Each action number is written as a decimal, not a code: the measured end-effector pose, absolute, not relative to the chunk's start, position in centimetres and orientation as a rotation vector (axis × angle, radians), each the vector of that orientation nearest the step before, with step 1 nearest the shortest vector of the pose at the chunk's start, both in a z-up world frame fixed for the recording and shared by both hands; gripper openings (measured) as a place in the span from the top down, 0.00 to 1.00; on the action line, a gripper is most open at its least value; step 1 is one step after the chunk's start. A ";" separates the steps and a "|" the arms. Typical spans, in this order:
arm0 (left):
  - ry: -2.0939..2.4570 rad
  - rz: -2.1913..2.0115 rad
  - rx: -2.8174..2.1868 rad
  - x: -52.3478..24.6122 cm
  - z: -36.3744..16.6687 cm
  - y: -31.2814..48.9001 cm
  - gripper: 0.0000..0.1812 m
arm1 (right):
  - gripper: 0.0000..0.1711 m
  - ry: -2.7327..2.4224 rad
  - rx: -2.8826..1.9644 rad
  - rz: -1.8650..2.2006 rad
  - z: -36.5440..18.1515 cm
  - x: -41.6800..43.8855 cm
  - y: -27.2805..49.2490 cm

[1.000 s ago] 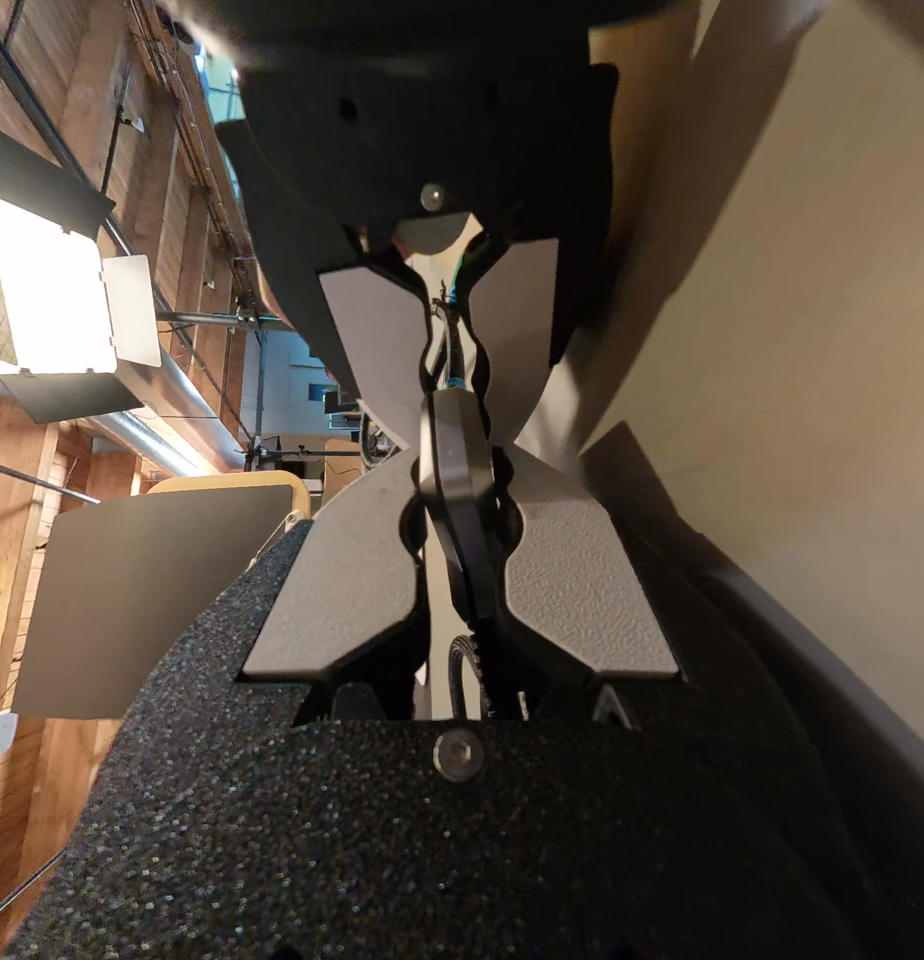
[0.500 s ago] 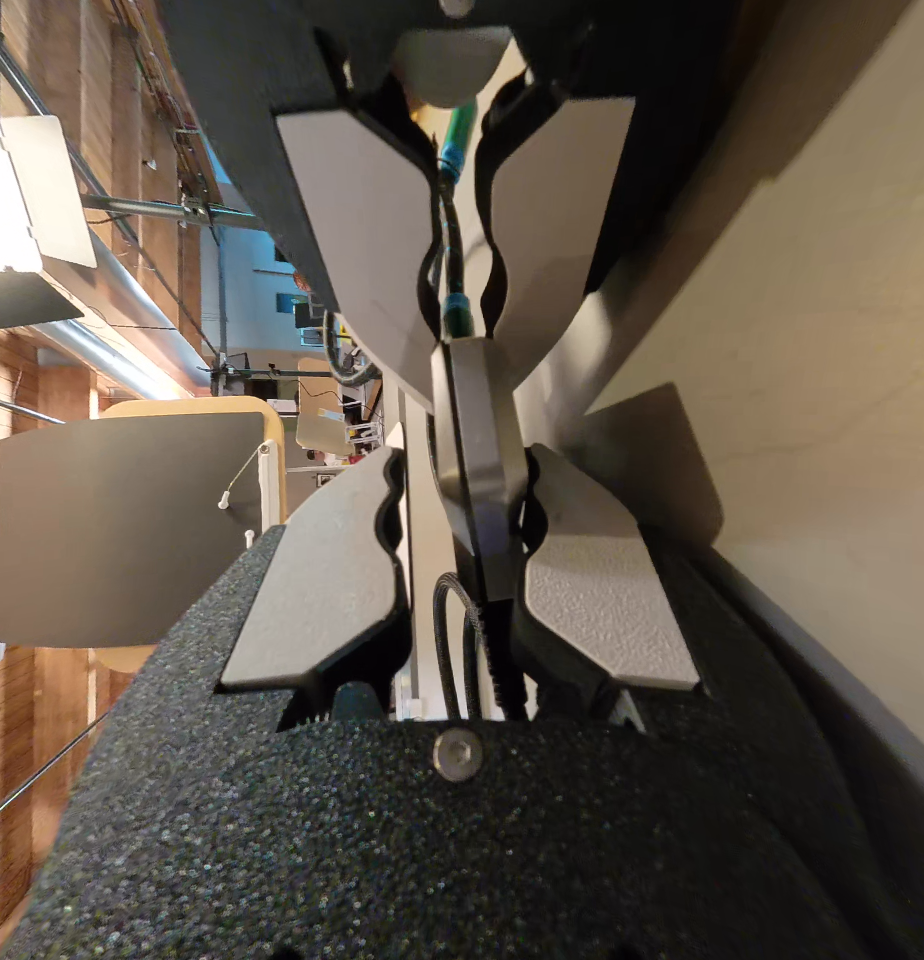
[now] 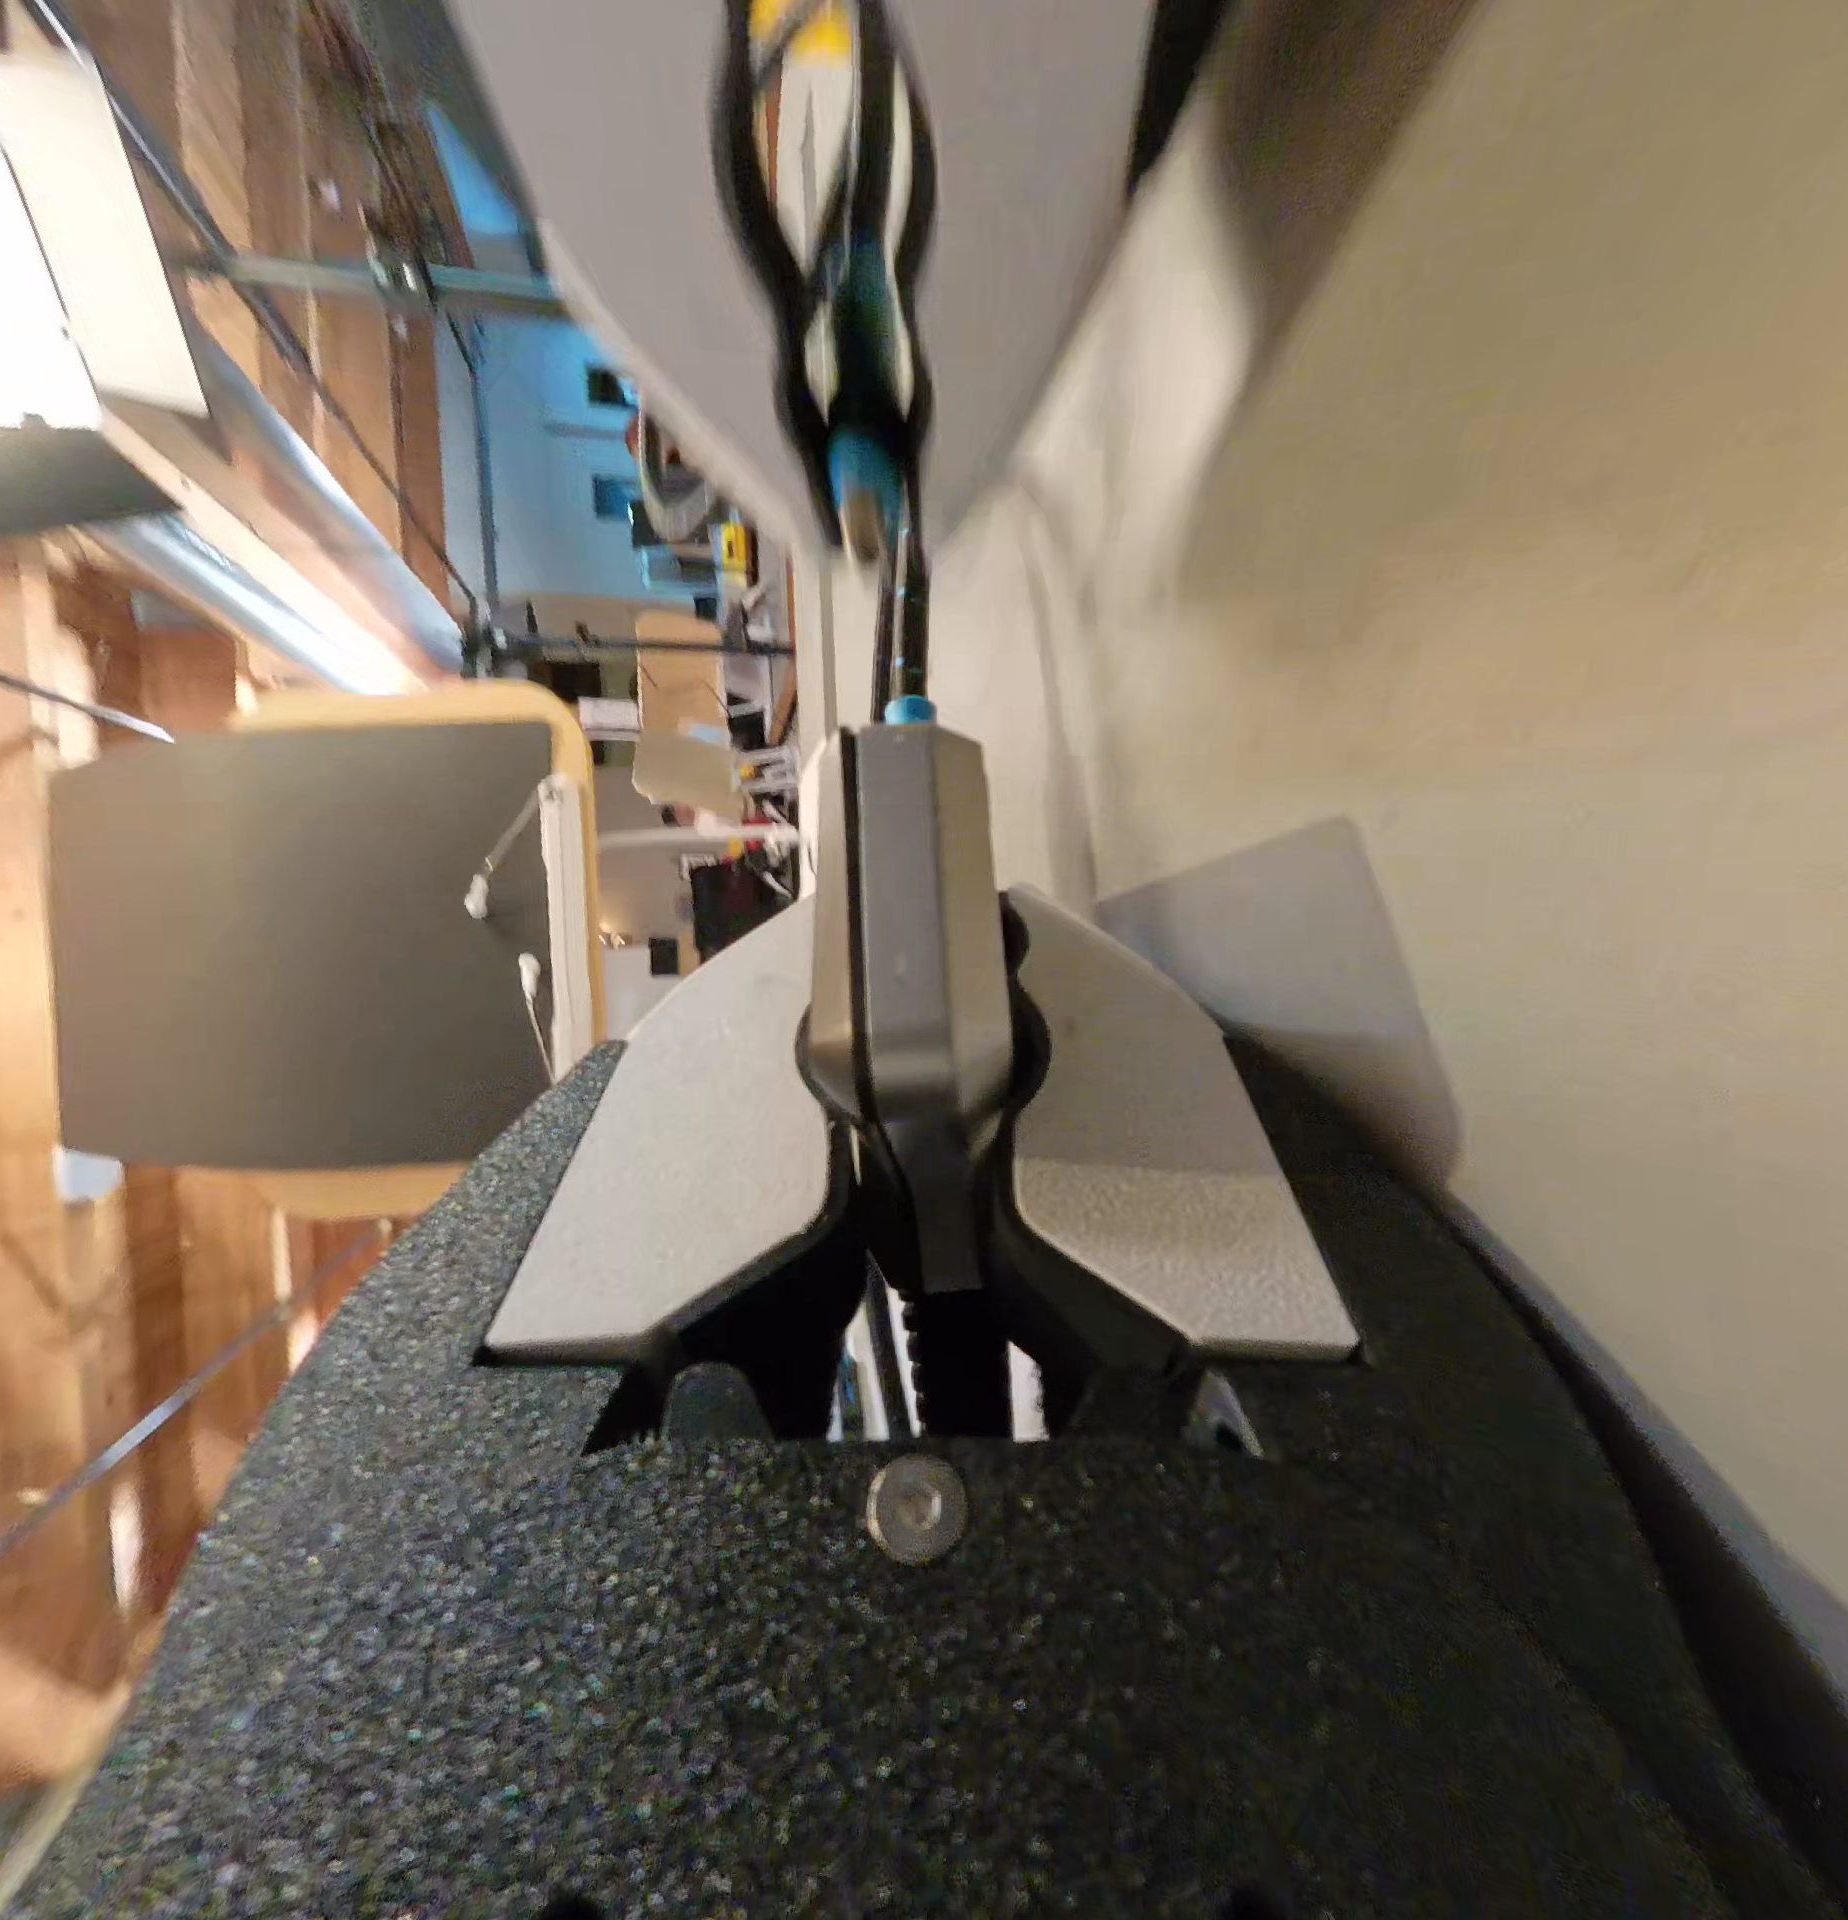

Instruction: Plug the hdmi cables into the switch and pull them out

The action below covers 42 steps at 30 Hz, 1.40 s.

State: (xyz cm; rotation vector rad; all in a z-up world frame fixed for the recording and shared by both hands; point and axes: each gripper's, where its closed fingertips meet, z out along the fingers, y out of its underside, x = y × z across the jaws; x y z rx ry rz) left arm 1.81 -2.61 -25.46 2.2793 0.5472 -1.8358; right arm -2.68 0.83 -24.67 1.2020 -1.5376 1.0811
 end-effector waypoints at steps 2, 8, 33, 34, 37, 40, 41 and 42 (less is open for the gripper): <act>0.621 -1.848 2.272 2.5 -25.4 -4.3 0.86 | 0.93 -1.531 1.153 1.109 -23.6 -4.8 1.4; 0.645 -1.868 2.248 1.7 -25.2 -5.5 0.86 | 0.93 -1.492 1.150 1.132 -22.8 -4.3 1.6; 0.695 -1.864 2.262 1.3 -25.2 -5.6 0.86 | 0.92 -1.941 -0.089 0.619 -15.2 -30.8 17.7; 0.696 -1.864 2.262 1.2 -25.2 -5.6 0.86 | 0.92 -1.950 -0.091 0.628 -15.6 -31.1 17.6; 0.698 -1.862 2.262 1.1 -25.2 -5.6 0.86 | 0.87 -1.951 -0.101 0.642 -15.9 -31.1 17.2; 0.696 -1.863 2.258 1.1 -25.1 -5.6 0.86 | 0.83 -1.909 -0.100 0.689 -15.1 -30.8 16.9; 0.693 -1.865 2.256 1.1 -25.1 -5.6 0.86 | 0.82 -1.889 -0.100 0.716 -14.5 -30.7 16.9; 0.690 -1.865 2.254 1.0 -25.1 -5.6 0.86 | 0.82 -1.863 -0.095 0.735 -13.9 -30.5 16.9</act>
